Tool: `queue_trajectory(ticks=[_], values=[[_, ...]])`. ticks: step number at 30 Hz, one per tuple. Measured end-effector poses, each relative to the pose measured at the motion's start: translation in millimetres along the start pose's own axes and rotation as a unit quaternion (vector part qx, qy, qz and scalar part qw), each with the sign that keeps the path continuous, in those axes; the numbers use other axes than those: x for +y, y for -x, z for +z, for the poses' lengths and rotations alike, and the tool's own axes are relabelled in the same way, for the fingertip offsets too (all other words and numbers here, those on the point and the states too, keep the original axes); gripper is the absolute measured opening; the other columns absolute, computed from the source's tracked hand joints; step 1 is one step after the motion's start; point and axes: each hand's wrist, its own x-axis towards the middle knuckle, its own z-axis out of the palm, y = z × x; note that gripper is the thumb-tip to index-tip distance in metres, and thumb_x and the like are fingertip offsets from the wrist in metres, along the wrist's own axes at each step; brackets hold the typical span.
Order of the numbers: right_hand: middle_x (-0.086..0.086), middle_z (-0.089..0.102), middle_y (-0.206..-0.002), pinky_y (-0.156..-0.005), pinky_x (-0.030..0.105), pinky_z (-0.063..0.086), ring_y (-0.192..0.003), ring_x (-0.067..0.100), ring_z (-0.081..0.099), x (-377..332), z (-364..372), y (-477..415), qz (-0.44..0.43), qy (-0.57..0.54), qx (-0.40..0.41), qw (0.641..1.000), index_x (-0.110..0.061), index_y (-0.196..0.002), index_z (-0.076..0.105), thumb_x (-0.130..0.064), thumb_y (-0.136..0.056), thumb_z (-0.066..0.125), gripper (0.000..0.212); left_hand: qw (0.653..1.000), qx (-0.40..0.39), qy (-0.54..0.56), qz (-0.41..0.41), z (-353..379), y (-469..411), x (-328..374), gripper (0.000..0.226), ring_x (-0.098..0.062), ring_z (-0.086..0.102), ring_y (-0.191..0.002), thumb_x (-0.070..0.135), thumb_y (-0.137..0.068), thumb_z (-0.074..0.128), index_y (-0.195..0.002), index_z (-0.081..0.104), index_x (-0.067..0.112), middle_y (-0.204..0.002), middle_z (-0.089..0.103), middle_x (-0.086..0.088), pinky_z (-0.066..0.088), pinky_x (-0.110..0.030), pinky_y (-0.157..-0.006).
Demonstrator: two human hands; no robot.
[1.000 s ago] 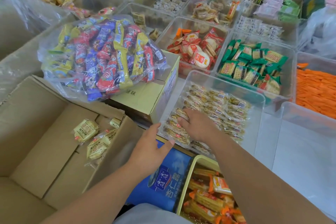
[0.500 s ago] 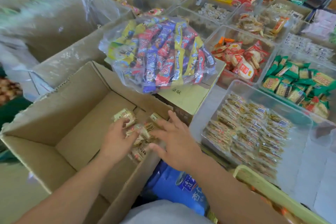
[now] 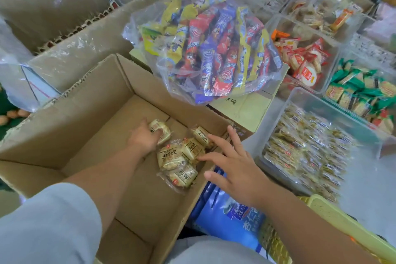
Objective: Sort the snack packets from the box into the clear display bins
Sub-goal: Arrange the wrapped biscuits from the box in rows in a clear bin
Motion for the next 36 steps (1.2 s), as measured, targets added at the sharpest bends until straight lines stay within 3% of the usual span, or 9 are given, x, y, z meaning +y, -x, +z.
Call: queue_trajectory(ticks=[4,6,8,12,18,23,27,32,36], values=[[-0.025,0.0,-0.165,-0.116,0.063,0.021,-0.145,0.009,-0.039,-3,-3,-1,0.012,-0.008,-0.01,1.0,-0.049,-0.139,0.047,-0.071,-0.096,0.031,0.051,0.999,-0.022,-0.032,-0.002,2,-3,4,0.054,-0.036,0.063,-0.11,0.046,-0.083,0.077,-0.125,0.062,0.015,-0.122,0.067,-0.015,0.052,-0.037,-0.088],[-0.023,0.001,-0.166,-0.116,0.063,0.023,-0.145,0.01,-0.039,-4,-4,-1,0.016,-0.006,-0.012,1.0,-0.048,-0.139,0.047,-0.071,-0.095,0.031,0.052,0.996,-0.057,0.046,-0.046,3,2,7,0.037,-0.025,0.064,-0.08,0.043,-0.082,0.081,-0.097,0.061,0.016,-0.09,0.068,-0.006,0.049,-0.031,-0.065],[-0.022,0.001,-0.166,-0.115,0.062,0.024,-0.145,0.01,-0.039,-5,-4,-1,0.017,-0.004,-0.013,1.0,-0.047,-0.14,0.047,-0.071,-0.095,0.03,0.053,0.985,-0.096,0.121,-0.076,6,6,7,0.036,-0.022,0.06,-0.069,0.036,-0.082,0.085,-0.087,0.06,0.011,-0.083,0.065,-0.006,0.048,-0.03,-0.061],[-0.02,0.001,-0.167,-0.115,0.063,0.024,-0.146,0.011,-0.038,-5,-2,-2,0.013,-0.005,-0.007,1.0,-0.047,-0.141,0.046,-0.071,-0.095,0.029,0.054,0.962,-0.183,0.18,-0.088,5,17,5,0.046,-0.028,0.068,-0.078,0.03,-0.084,0.084,-0.111,0.065,-0.002,-0.094,0.069,-0.012,0.062,-0.039,-0.071],[-0.02,0.0,-0.167,-0.114,0.064,0.024,-0.147,0.013,-0.037,1,2,-3,0.0,-0.004,0.004,1.0,-0.05,-0.14,0.044,-0.073,-0.096,0.028,0.052,0.958,-0.193,0.193,-0.085,12,32,0,0.075,-0.033,0.066,-0.11,0.044,-0.076,0.089,-0.13,0.057,0.002,-0.116,0.069,-0.012,0.056,-0.047,-0.099],[-0.022,-0.001,-0.166,-0.114,0.063,0.023,-0.145,0.011,-0.04,4,3,-5,-0.004,-0.001,0.002,1.0,-0.051,-0.14,0.043,-0.073,-0.096,0.029,0.051,0.922,-0.222,0.276,-0.153,22,53,-3,0.041,-0.02,0.072,-0.074,0.032,-0.078,0.087,-0.107,0.068,0.011,-0.076,0.079,-0.002,0.06,-0.03,-0.056],[-0.024,-0.003,-0.165,-0.115,0.063,0.021,-0.143,0.008,-0.042,4,2,-5,-0.003,-0.011,-0.001,1.0,-0.05,-0.14,0.043,-0.07,-0.097,0.032,0.049,0.924,-0.255,0.236,-0.163,26,69,3,0.043,-0.024,0.067,-0.086,0.041,-0.076,0.088,-0.104,0.068,0.015,-0.1,0.073,-0.008,0.054,-0.033,-0.067],[-0.023,-0.005,-0.166,-0.116,0.062,0.018,-0.143,0.01,-0.042,4,2,-3,-0.005,-0.004,-0.001,1.0,-0.049,-0.142,0.043,-0.066,-0.099,0.036,0.047,0.934,-0.276,0.19,-0.127,22,81,13,0.037,-0.009,0.067,-0.048,0.043,-0.084,0.081,-0.103,0.066,0.016,-0.059,0.073,0.005,0.048,-0.019,-0.045],[-0.022,-0.006,-0.166,-0.116,0.063,0.019,-0.142,0.01,-0.043,4,1,-4,-0.008,-0.003,-0.001,1.0,-0.048,-0.143,0.041,-0.066,-0.099,0.034,0.048,0.934,-0.278,0.199,-0.106,19,84,15,0.03,-0.013,0.071,-0.062,0.038,-0.086,0.081,-0.098,0.057,0.026,-0.075,0.075,0.002,0.055,-0.025,-0.057]])
